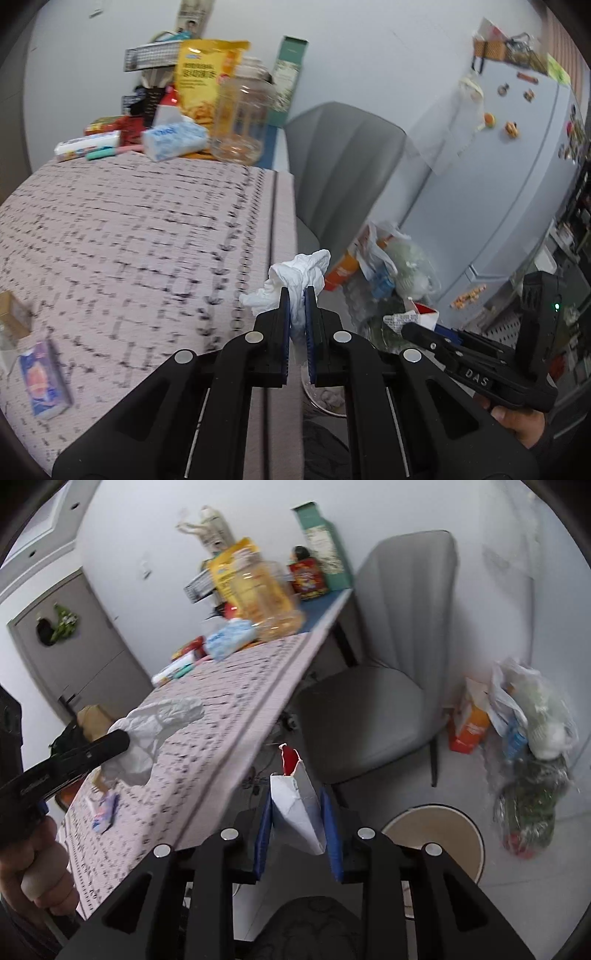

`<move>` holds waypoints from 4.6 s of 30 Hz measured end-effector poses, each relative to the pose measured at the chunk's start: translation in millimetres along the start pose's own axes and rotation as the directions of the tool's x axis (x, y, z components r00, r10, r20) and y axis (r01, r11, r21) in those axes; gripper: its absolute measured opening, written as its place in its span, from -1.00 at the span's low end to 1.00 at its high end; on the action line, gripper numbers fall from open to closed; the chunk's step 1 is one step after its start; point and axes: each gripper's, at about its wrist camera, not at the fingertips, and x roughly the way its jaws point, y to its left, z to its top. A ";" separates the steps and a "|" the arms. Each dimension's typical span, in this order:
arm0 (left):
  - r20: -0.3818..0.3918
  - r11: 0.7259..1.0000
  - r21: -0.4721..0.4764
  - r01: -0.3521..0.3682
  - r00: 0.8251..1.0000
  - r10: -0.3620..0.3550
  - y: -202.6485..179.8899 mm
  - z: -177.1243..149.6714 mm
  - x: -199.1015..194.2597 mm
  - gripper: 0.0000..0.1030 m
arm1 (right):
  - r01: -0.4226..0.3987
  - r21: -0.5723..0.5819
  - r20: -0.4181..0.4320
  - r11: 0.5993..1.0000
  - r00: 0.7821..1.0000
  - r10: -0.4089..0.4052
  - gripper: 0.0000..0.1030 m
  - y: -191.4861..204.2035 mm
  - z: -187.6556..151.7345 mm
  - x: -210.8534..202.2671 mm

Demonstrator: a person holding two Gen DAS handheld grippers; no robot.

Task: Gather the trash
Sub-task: 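Lift the tissue with the left gripper while the right gripper carries the wrapper toward the bin, then open the left gripper over the bin while the right gripper drops the wrapper in, then bring both grippers back over the remaining trash on the table, then close the left gripper on the white paper while the right gripper grasps the tissue pack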

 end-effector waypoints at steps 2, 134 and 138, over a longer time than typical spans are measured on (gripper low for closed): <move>-0.023 1.000 0.017 0.009 1.000 -0.008 -11.0 -1.4 11.6 -0.85 | 0.016 0.030 0.006 0.999 1.000 -0.016 -0.46 -15.5 -0.1 1.5; -0.036 0.844 -0.445 -0.299 0.948 0.317 298.3 -96.8 -119.3 -0.53 | -0.247 -0.398 -0.246 0.883 0.957 0.157 0.85 309.0 -58.0 93.5; -0.020 0.844 -0.458 -0.279 0.952 0.304 299.7 -104.5 -135.1 -0.75 | -0.257 -0.419 -0.271 0.871 0.951 0.151 0.80 324.4 -64.2 108.0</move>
